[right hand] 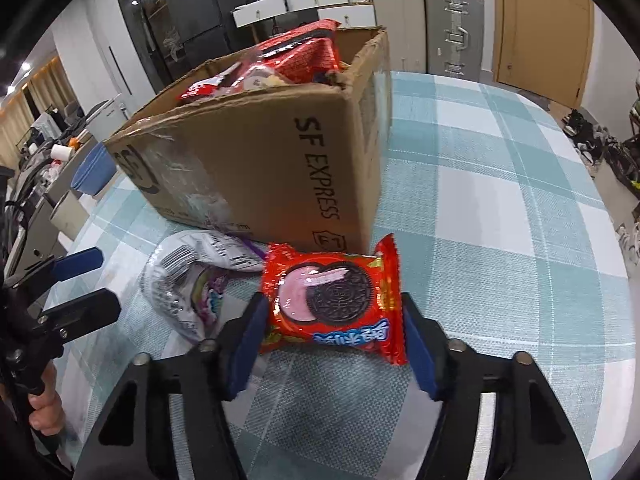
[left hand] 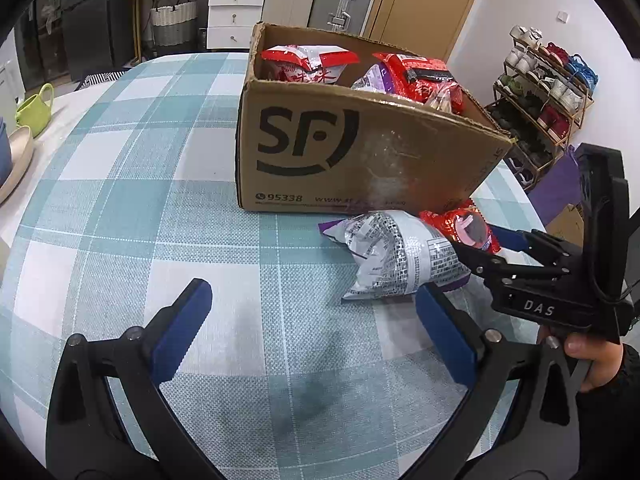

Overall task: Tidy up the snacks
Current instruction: 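Grasp the red Oreo pack with the right gripper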

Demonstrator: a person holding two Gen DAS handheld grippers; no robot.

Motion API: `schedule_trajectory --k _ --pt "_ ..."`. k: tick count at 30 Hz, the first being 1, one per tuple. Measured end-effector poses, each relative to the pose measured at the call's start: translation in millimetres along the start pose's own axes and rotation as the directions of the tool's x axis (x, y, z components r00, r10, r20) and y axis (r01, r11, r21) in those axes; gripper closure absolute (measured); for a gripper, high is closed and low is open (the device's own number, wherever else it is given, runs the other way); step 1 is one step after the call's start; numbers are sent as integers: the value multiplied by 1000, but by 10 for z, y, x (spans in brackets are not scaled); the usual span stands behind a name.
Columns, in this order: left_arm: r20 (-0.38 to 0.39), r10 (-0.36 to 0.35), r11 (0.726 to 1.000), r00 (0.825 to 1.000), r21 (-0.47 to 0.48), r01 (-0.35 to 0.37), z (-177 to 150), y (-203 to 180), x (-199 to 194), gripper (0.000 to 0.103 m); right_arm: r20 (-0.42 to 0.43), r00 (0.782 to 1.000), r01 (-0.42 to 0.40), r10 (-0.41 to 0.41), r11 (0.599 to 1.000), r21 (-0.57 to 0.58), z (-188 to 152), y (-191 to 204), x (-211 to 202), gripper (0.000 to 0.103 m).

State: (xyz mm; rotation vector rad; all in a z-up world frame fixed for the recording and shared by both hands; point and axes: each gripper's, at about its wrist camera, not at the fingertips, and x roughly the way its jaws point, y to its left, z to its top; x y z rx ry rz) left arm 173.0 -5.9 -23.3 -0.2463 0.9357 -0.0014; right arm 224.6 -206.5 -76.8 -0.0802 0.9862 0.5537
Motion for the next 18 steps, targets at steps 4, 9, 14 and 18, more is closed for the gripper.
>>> schedule_trajectory --k 4,9,14,18 --pt "2 -7 1000 1000 4 7 33 -32 -15 1 22 1000 10 -10 1000 -8 -46 20 -61 52" --pt "2 -17 1000 1000 16 17 66 -102 -10 1 45 999 3 -3 1000 9 -107 -11 -157 55" --pt "-4 -22 999 1000 34 23 98 -171 7 1 87 996 2 -4 1000 20 -162 -28 -340 55" --pt "-14 -44 998 999 34 45 148 -216 29 1 112 994 8 -13 999 43 -232 -64 -483 55"
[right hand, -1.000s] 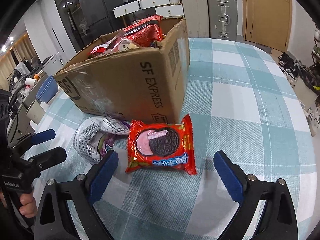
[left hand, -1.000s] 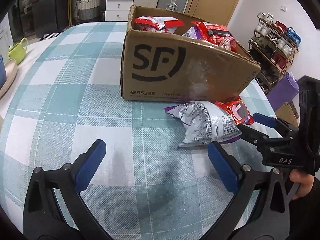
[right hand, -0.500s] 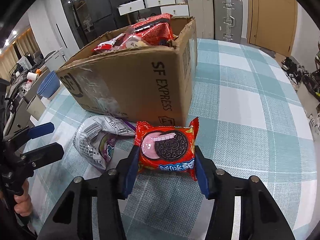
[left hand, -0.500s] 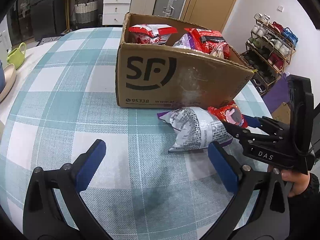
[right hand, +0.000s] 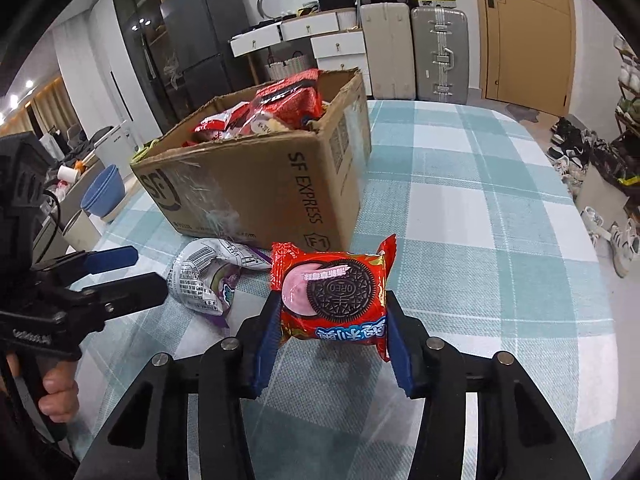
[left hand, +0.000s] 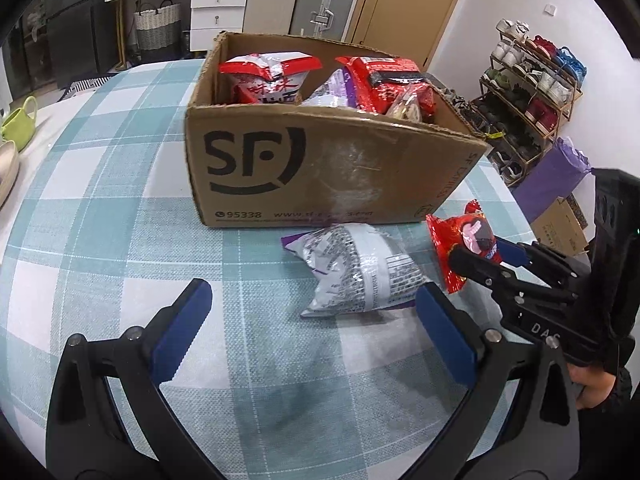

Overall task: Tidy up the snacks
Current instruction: 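Grasp the red Oreo pack with the right gripper, then grasp the silver-purple chip bag with the left gripper while the right holds the Oreo pack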

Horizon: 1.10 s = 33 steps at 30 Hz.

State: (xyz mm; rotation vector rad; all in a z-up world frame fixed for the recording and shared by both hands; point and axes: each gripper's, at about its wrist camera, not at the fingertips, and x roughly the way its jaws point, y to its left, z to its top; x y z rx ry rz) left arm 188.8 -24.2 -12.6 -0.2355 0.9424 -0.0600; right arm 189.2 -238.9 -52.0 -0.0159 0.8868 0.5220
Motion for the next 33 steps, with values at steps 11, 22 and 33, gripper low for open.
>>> schedule_trajectory --k 11,22,33 --pt "-52 -27 998 998 51 29 148 -230 228 13 23 1000 -5 4 998 55 -136 -80 -143 55" --pt "-99 -33 995 995 86 41 186 -271 349 39 29 1000 -8 7 998 56 -140 -51 -174 55" --pt "-67 -66 993 996 93 72 -112 -211 191 56 43 999 -9 7 999 38 -151 43 -241 55"
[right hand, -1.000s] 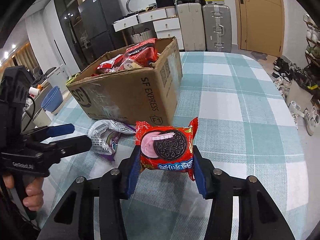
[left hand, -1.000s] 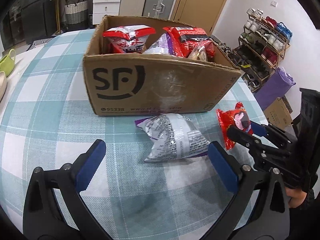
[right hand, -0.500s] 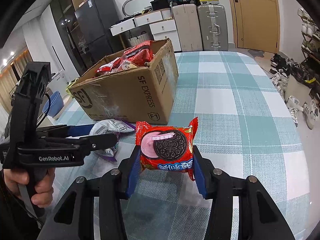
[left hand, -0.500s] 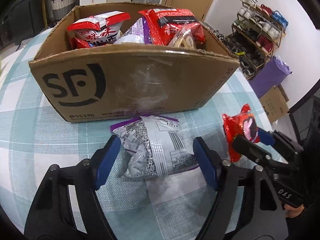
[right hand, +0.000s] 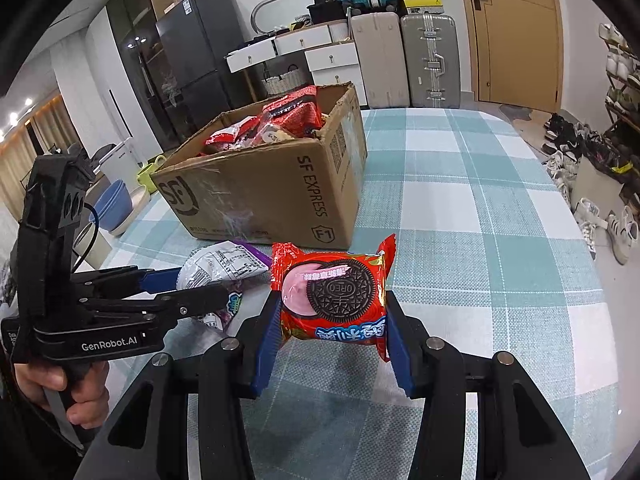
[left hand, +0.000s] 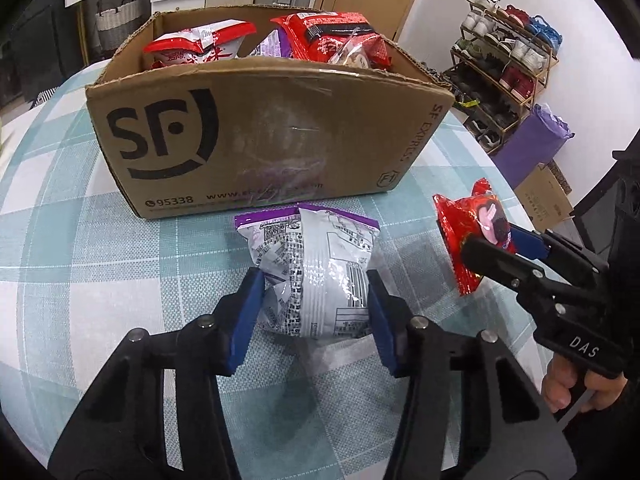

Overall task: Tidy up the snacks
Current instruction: 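Grasp the silver-purple chip bag with the left gripper while the right holds the Oreo pack, then carry the chip bag and Oreo pack over the box and lower them inside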

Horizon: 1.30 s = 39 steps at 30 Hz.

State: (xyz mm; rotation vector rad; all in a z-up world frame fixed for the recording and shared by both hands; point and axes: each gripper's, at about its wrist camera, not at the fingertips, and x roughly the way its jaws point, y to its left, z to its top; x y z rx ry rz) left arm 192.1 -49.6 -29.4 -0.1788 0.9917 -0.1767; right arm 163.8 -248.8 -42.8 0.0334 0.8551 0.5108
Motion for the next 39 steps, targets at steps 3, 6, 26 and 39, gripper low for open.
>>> schedule_trajectory --k 3,6,26,39 --pt "18 -8 1000 1000 -3 8 -18 32 -82 56 9 1000 4 -4 1000 -5 7 26 -41 55" --pt "41 -17 1000 999 1 17 -20 72 -206 56 22 1000 3 -3 1000 -8 23 54 -77 55" --pt "227 13 1000 974 -22 -8 59 263 -1238 56 138 990 -4 16 997 -82 303 323 -443 55" --pt "300 37 999 953 -21 -32 219 297 -1635 56 183 983 -8 31 992 -126 638 482 -472 55"
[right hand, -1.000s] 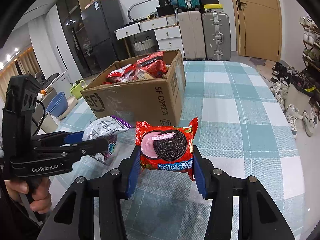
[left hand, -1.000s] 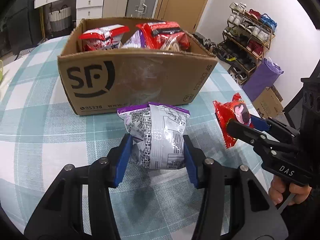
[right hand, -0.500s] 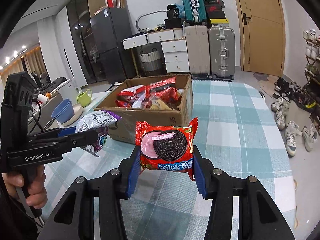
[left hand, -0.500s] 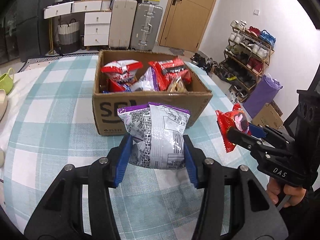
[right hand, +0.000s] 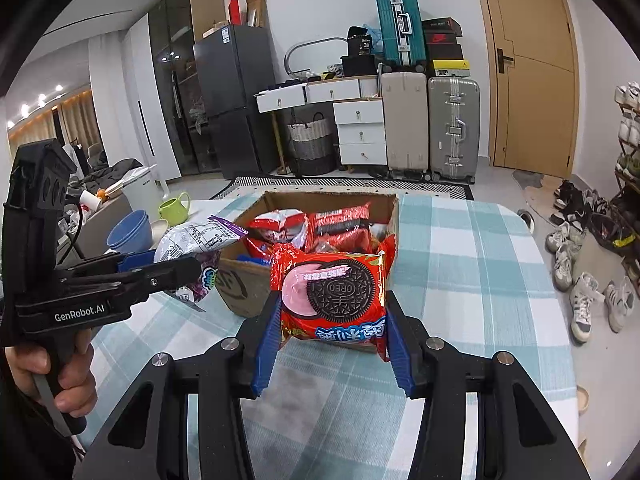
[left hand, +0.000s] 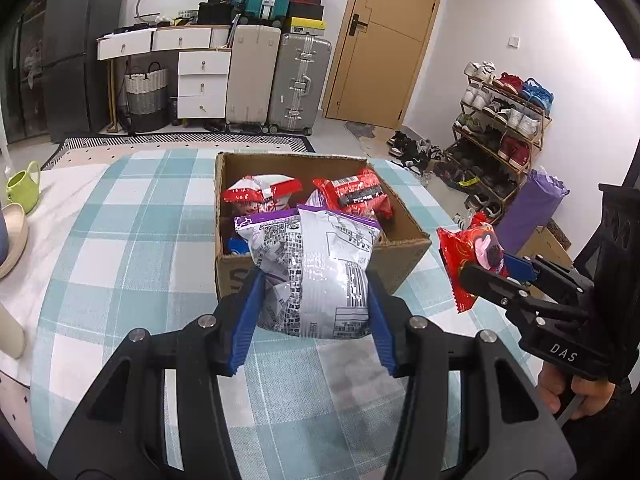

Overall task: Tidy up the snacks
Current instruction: 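Carry the chip bag and Oreo pack over the box and lower them inside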

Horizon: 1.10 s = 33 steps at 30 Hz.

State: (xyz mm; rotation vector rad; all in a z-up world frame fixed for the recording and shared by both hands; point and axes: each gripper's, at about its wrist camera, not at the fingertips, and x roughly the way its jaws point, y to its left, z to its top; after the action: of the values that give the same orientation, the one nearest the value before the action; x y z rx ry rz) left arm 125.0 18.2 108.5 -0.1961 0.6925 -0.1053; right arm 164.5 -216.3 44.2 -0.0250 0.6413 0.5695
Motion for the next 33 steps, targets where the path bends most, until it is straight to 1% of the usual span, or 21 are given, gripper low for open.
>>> schedule_trajectory --k 4,13,23,27,33 --pt "19 18 1000 1000 13 -18 100 28 -88 56 10 1000 -10 10 1000 -4 139 9 67 55" --pt "37 43 999 998 18 -44 389 28 60 56 16 1000 -21 21 1000 -9 360 4 242 55" --pt "32 62 998 998 22 -63 648 27 398 56 37 999 -25 26 1000 -11 621 -17 416 55" --pt "29 80 996 996 34 -81 705 21 559 56 45 999 -24 24 1000 -8 704 -42 509 55" --pt "4 87 996 996 27 -87 763 115 837 56 47 999 -18 18 1000 -2 824 -72 693 55"
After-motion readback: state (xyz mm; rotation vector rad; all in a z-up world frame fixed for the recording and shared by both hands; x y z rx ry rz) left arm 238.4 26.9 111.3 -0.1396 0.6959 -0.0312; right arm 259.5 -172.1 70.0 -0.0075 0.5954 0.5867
